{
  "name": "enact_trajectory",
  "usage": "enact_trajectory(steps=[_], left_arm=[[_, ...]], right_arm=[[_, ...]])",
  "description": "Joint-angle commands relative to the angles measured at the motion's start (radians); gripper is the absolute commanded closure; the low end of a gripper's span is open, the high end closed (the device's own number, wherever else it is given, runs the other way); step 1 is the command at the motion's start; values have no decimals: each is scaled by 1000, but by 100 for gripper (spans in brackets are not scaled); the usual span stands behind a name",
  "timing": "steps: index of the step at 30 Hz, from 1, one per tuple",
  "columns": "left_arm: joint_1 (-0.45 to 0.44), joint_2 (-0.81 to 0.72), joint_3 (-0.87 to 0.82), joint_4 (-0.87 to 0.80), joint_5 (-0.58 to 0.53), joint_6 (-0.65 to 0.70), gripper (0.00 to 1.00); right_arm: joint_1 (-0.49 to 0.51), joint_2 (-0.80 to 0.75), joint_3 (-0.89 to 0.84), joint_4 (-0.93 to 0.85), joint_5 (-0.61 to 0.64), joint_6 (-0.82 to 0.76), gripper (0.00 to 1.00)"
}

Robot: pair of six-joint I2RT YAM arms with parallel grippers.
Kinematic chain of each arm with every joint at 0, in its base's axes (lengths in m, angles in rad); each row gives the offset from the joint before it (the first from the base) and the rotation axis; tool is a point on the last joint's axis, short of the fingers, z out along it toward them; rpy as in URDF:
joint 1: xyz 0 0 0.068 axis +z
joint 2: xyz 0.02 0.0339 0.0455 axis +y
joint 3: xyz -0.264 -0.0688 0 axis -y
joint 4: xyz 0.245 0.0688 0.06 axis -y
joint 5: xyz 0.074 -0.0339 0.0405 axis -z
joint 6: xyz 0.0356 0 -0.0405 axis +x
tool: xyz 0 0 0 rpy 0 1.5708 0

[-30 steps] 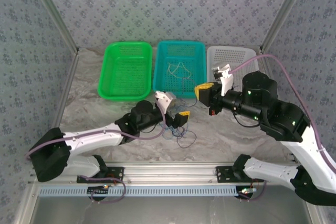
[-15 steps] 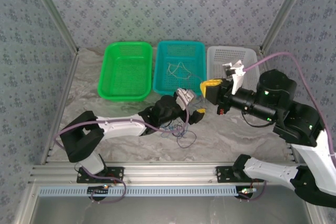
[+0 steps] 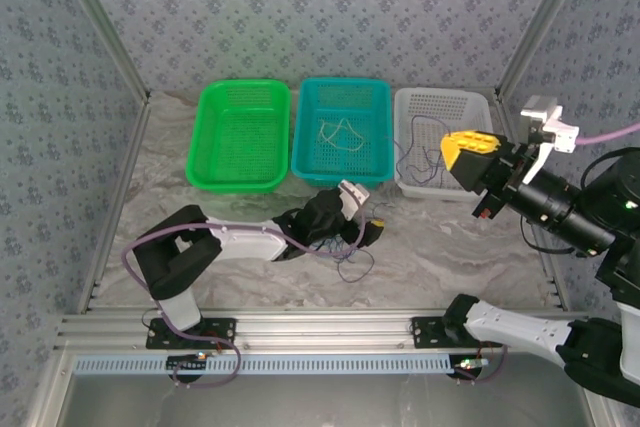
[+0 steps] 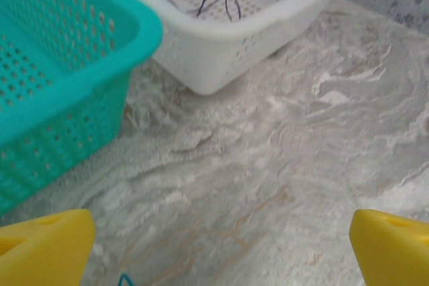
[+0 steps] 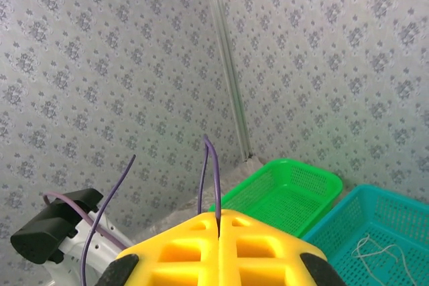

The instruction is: Untangle the cables

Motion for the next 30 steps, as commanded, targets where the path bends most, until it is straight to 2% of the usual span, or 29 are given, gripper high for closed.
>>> enact_trajectory(steps=[1, 11, 18, 30], left_arm=[[-5, -1, -31, -2, -13, -27, 3], [-5, -24, -64, -30, -73, -27, 3], [-5, -30, -83, -48, -108, -24, 3], [-5, -72, -147, -58, -170, -30, 2]], right_arm=[[-4, -14, 32, 1, 52, -39, 100], [8, -35, 131, -14, 181, -108, 100], [61, -38, 250, -4, 231, -157, 100], [159, -57, 290, 77, 295, -223, 100]])
